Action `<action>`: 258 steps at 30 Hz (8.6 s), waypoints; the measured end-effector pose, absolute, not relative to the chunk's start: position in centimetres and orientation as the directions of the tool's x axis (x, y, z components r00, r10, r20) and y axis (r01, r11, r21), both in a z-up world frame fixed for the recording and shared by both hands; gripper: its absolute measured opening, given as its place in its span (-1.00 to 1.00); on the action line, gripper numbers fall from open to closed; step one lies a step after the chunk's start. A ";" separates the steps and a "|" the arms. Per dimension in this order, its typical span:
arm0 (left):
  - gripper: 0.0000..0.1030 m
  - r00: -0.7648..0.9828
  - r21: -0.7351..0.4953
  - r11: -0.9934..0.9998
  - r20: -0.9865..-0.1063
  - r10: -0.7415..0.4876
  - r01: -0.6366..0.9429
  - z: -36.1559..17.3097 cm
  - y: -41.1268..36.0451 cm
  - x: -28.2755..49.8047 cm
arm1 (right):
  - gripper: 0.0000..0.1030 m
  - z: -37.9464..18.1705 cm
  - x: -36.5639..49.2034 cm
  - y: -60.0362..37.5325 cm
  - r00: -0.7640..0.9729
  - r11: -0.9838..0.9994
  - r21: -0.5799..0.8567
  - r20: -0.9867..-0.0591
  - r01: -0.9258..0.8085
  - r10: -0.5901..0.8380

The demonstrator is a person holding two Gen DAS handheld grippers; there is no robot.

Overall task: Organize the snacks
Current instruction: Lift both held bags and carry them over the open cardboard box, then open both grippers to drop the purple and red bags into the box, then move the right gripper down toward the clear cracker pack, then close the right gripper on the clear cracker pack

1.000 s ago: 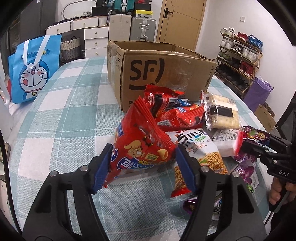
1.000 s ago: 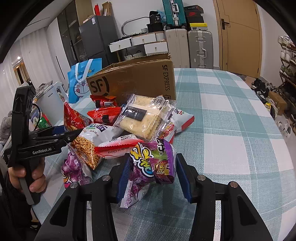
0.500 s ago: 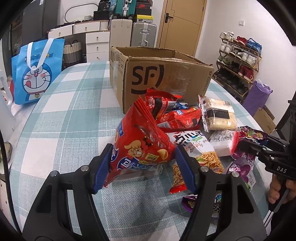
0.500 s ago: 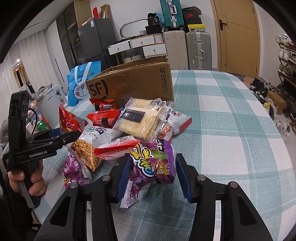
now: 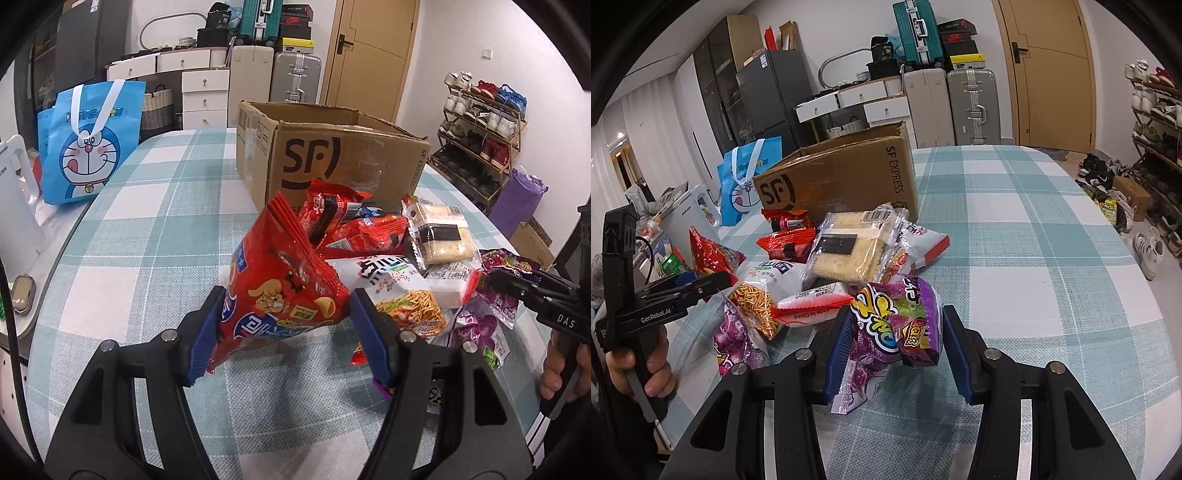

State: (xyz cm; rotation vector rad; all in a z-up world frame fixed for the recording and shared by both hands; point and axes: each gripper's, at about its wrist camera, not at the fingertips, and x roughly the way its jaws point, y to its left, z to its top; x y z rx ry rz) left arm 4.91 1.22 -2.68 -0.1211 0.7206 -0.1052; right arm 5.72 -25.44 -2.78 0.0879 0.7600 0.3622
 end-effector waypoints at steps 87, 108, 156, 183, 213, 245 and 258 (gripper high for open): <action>0.27 0.809 -0.097 0.992 -0.576 -0.120 0.078 8.8 -2.9 19.5 | -0.06 7.9 20.4 -19.8 0.701 0.867 0.313 -0.511 -0.387 0.497; 0.11 0.787 -0.111 0.992 -0.605 -0.119 0.065 6.8 -1.8 23.7 | -0.06 6.9 24.1 -17.5 0.712 0.875 0.340 -0.512 -0.345 0.480; 0.99 0.791 -0.086 0.993 -0.600 -0.118 0.083 4.3 -2.1 8.1 | 0.99 2.3 10.4 -22.5 0.704 0.924 0.217 -0.600 -0.314 0.380; 0.99 0.748 -0.102 0.991 -0.649 -0.135 0.090 0.4 -1.7 8.1 | 0.99 -1.9 10.7 -21.1 0.629 0.927 0.232 -0.683 -0.296 0.372; 0.99 0.748 -0.121 0.991 -0.654 -0.117 0.050 -0.7 1.3 8.9 | 0.99 -4.1 14.0 -16.2 0.535 0.976 0.098 -0.824 -0.193 0.188; 0.99 0.727 -0.096 0.989 -0.671 -0.146 0.110 -1.2 -0.4 8.8 | 0.04 -2.9 10.5 -20.6 0.590 0.953 0.217 -0.749 -0.212 0.302; 0.99 0.692 -0.135 0.981 -0.696 -0.192 0.136 -1.9 -1.5 9.3 | 0.03 -3.4 10.1 -22.5 0.542 0.860 0.376 -0.668 -0.346 0.510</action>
